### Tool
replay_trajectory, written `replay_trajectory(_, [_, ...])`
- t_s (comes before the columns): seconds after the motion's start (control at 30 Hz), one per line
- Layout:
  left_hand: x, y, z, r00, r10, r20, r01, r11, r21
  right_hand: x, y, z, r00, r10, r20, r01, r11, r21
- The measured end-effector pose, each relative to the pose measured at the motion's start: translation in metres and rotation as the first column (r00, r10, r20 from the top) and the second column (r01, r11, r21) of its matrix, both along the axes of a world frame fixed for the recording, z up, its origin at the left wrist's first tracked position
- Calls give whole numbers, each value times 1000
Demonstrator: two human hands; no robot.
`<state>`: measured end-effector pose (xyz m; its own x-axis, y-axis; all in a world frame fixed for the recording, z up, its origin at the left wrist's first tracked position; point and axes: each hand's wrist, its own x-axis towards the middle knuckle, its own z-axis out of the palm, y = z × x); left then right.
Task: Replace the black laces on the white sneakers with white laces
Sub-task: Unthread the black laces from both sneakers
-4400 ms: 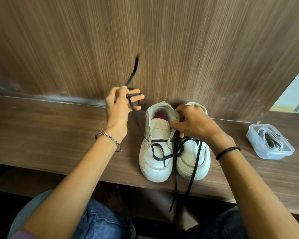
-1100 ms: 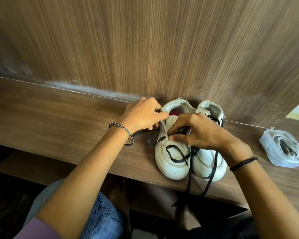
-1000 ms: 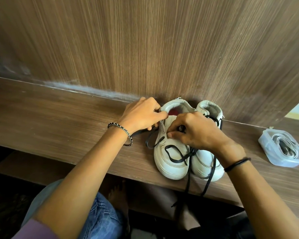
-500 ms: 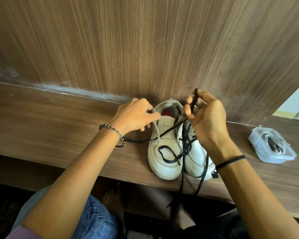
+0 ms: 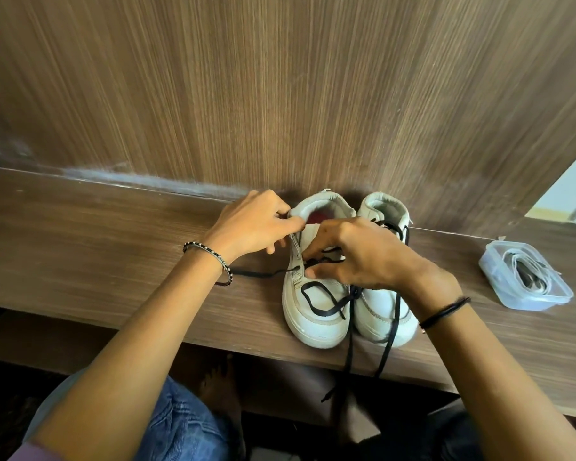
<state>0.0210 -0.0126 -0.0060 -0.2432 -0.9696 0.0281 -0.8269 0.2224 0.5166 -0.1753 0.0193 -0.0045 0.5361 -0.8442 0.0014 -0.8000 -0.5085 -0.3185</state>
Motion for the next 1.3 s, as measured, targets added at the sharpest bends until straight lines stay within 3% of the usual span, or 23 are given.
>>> replay_trajectory(0.17, [1, -1, -1, 1000, 5, -3, -5, 1000, -13, 12, 8, -6, 989, -133, -62, 114, 963, -244])
replay_trajectory(0.23, [2, -2, -1, 1000, -11, -9, 11, 1000, -1, 18, 10, -7, 967, -254, 30, 249, 911, -328])
replay_trajectory(0.3, [4, -1, 0, 1000, -15, -21, 15, 1000, 10, 15, 8, -6, 892, -378, 247, 443, 839, -317])
replay_trajectory(0.37, [4, -1, 1, 1000, -15, -22, 15, 1000, 11, 9, 4, -4, 735, -457, 501, 597, 787, -157])
replay_trajectory(0.43, [3, 1, 1, 1000, -15, -4, 15, 1000, 1, 5, -2, -3, 422, -472, 774, 604, 783, 148])
replay_trajectory(0.5, [2, 1, 1, 1000, -14, 7, 14, 1000, -6, 7, -3, 2, 31, -541, 841, 386, 782, 489])
replay_trajectory(0.53, [1, 1, 1, 1000, -13, 9, 13, 1000, -8, 7, -3, 4, -66, -579, 813, 253, 778, 575])
replay_trajectory(0.57, [1, 1, 1, 1000, -13, 9, 13, 1000, -10, 6, -4, 6, -41, -599, 800, 173, 784, 596])
replay_trajectory(0.6, [1, 1, 1, 1000, -12, 12, 13, 1000, -12, 4, -4, 7, 83, -584, 808, 149, 809, 569])
replay_trajectory(0.67, [1, 1, 1, 1000, -10, 23, 10, 1000, -20, 0, -3, 7, 466, -431, 773, 186, 901, 391])
replay_trajectory(0.73, [1, 0, 0, 1000, -4, 31, 5, 999, -32, -3, -1, 5, 807, -220, 548, 181, 975, 125])
replay_trajectory(0.77, [1, 0, -1, 1000, -2, 29, 3, 999, -33, -3, 1, 3, 922, -145, 358, 143, 989, 33])
replay_trajectory(0.8, [1, 0, -1, 1000, -1, 27, 2, 999, -33, -2, 2, 0, 981, -90, 171, 95, 995, -21])
replay_trajectory(0.83, [1, 0, -1, 1000, 1, 27, 0, 999, -35, -1, 3, -1, 998, -54, 39, 55, 998, -41])
replay_trajectory(0.9, [0, 1, 0, 1000, 6, 31, -5, 999, -45, 3, 4, -2, 998, -14, -66, 9, 997, -73])
replay_trajectory(1.13, [1, -2, -2, 1000, -10, 21, 11, 999, -31, 11, 7, -13, 991, -78, -111, 41, 953, -301])
replay_trajectory(1.2, [2, -3, -2, 1000, -18, 5, 18, 1000, -19, 16, 10, -16, 979, -185, -81, 141, 914, -381])
replay_trajectory(1.3, [2, -4, -2, 1000, -20, 15, 20, 1000, -10, 20, 8, -12, 925, -351, 148, 378, 805, -457])
